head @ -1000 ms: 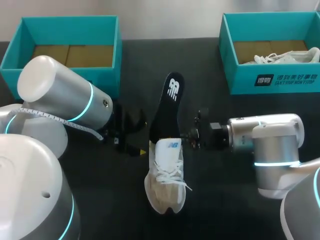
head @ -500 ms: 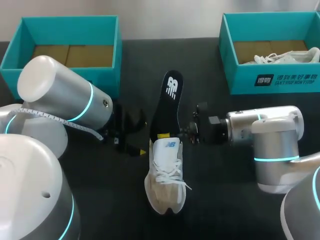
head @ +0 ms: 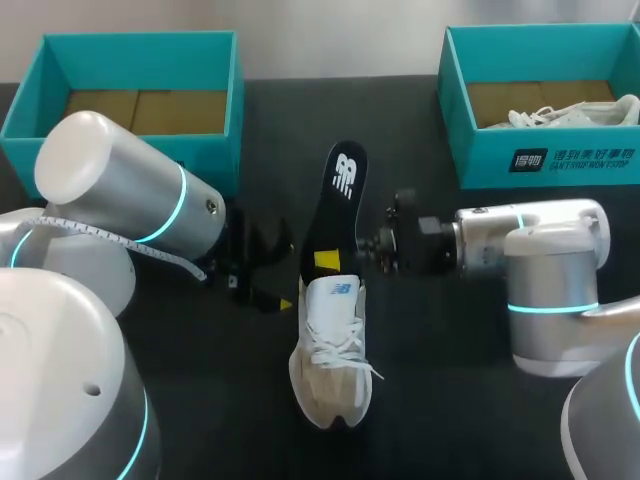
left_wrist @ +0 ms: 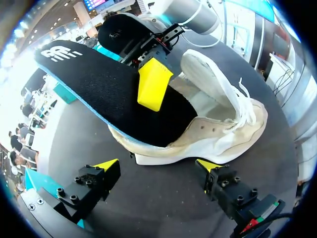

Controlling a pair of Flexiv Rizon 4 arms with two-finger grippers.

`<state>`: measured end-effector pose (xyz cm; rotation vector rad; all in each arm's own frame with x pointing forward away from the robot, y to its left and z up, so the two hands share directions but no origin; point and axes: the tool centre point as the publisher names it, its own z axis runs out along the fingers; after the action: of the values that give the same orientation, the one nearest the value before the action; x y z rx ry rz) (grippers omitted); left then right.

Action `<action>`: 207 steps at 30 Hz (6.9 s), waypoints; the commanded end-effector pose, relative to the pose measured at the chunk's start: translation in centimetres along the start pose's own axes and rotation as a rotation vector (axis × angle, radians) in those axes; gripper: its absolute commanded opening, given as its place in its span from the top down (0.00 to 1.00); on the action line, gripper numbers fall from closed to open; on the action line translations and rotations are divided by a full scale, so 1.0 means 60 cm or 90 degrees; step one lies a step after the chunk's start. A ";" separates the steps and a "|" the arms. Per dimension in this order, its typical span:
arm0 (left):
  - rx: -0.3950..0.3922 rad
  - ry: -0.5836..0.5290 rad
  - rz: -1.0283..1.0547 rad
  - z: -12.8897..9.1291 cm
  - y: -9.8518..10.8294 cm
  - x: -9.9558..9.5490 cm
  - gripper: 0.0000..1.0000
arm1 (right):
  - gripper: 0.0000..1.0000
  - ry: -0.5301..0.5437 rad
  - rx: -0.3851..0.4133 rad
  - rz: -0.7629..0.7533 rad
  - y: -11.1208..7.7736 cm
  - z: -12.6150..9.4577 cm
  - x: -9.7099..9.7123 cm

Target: Take the shoe out of the shoebox, open the shoe tongue, remove and reinsert the insole, then place the shoe into the shoebox

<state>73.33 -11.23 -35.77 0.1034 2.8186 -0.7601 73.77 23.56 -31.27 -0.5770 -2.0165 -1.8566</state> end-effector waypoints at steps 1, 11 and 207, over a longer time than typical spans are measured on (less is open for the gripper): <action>0.001 0.000 0.001 -0.003 0.002 0.001 0.00 | 0.98 -0.008 -0.004 -0.001 0.003 0.005 -0.001; 0.001 0.000 0.001 -0.003 0.002 0.001 0.00 | 1.00 -0.008 0.025 0.047 -0.025 0.003 -0.007; 0.001 0.000 0.001 -0.003 0.002 0.001 0.00 | 0.48 -0.083 0.045 0.120 -0.034 0.012 0.024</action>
<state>73.32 -11.22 -35.76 0.1034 2.8185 -0.7601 71.20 24.16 -32.67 -0.8581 -2.0088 -1.6915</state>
